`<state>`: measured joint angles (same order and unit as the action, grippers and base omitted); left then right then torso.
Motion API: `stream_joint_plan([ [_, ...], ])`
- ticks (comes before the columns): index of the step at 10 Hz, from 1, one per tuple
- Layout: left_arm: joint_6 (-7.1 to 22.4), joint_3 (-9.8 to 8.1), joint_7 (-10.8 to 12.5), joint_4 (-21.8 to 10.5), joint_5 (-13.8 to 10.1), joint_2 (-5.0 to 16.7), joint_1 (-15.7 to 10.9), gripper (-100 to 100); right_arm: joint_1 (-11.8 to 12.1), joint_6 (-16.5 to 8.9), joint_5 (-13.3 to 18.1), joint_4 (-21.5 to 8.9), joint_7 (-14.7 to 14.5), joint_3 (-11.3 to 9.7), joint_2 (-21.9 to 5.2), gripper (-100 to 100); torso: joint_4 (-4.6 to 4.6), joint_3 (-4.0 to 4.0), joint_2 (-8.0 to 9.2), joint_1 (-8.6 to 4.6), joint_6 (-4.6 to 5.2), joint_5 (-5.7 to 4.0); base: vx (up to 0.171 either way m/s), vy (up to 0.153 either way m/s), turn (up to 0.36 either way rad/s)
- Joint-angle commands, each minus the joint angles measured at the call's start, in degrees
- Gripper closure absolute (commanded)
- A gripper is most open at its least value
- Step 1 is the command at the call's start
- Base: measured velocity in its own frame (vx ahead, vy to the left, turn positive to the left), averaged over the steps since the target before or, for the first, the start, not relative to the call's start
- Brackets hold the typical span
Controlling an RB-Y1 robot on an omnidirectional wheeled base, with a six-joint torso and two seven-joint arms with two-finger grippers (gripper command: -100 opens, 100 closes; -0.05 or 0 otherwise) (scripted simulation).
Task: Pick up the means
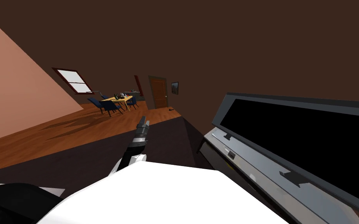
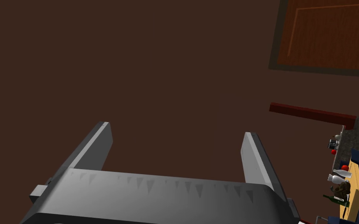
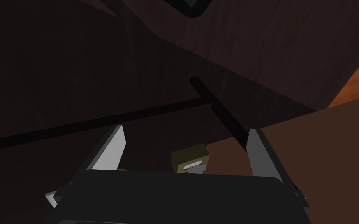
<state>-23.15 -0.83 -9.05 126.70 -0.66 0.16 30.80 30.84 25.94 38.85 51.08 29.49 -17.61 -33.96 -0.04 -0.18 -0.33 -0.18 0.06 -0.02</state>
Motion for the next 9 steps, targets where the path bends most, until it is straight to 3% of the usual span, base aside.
stream_joint_plan([
  [1,0.00,0.00,0.00,0.00,0.00,0.00,0.00,0,-0.66,0.04,0.62,-2.86,1.39,-0.98,-1.78,-100,0.00,0.00,0.00,0.00,0.00,0.00,0.084,0.019,0.121],
  [2,0.00,0.01,0.00,0.00,0.00,0.00,0.00,0,-0.66,0.04,0.62,-4.45,1.39,-0.98,-1.78,-100,0.01,0.00,-0.04,0.02,-0.03,0.01,0.088,-0.003,0.071],
  [4,0.00,0.00,0.00,0.00,0.00,0.00,0.00,0,-0.66,0.04,0.62,-4.45,1.39,-0.98,-1.78,-100,0.03,0.06,0.10,-0.05,0.00,-0.01,0.025,-0.007,-0.009],
  [5,0.00,0.00,0.00,0.00,0.00,0.00,-0.01,0,-1.03,-0.13,1.07,-6.89,2.82,-1.90,-3.53,-100,0.05,0.13,0.22,-0.03,0.00,-0.01,0.083,-0.007,0.138],
  [7,0.00,0.00,0.00,0.00,0.00,0.00,0.00,0,-1.03,-0.13,1.07,-7.29,2.82,-1.90,-3.53,-100,0.00,-0.02,-0.06,-0.07,0.00,-0.02,0.083,-0.010,0.017],
  [9,0.00,0.00,0.00,0.00,0.00,0.00,0.00,0,-1.88,-0.45,1.64,-12.33,5.51,-3.69,-6.84,-100,0.00,-0.04,-0.10,-0.05,-0.04,0.00,0.193,-0.024,0.133],
])
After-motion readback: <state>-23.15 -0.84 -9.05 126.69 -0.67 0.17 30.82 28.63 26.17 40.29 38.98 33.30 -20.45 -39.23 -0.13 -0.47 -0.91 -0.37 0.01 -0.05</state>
